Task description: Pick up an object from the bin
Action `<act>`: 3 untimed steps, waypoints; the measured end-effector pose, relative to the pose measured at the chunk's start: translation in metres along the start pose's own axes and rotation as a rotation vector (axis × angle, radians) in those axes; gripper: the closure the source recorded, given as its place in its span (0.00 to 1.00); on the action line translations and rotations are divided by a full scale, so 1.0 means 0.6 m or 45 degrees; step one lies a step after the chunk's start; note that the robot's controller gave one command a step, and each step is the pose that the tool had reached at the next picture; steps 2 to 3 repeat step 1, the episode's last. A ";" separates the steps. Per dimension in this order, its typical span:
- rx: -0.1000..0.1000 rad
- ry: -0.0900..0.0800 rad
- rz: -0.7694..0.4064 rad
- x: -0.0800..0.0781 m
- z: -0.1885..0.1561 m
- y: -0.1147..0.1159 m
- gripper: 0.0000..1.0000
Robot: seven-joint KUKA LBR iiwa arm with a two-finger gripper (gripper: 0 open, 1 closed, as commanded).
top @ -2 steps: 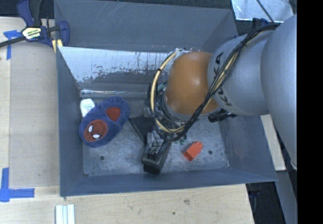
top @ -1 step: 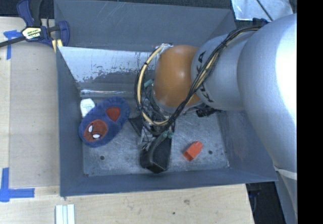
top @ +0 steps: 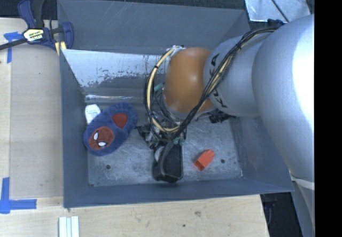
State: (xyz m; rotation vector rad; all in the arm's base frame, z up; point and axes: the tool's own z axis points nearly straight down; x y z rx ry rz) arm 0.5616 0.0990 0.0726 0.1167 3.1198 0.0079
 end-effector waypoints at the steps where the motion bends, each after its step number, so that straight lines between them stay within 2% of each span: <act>1: 0.004 0.008 0.022 -0.042 -0.297 0.001 1.00; 3: 0.004 0.008 0.022 -0.042 -0.297 0.001 1.00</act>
Offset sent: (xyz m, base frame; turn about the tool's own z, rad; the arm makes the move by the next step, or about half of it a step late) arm 0.0187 -0.0014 0.1730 0.0193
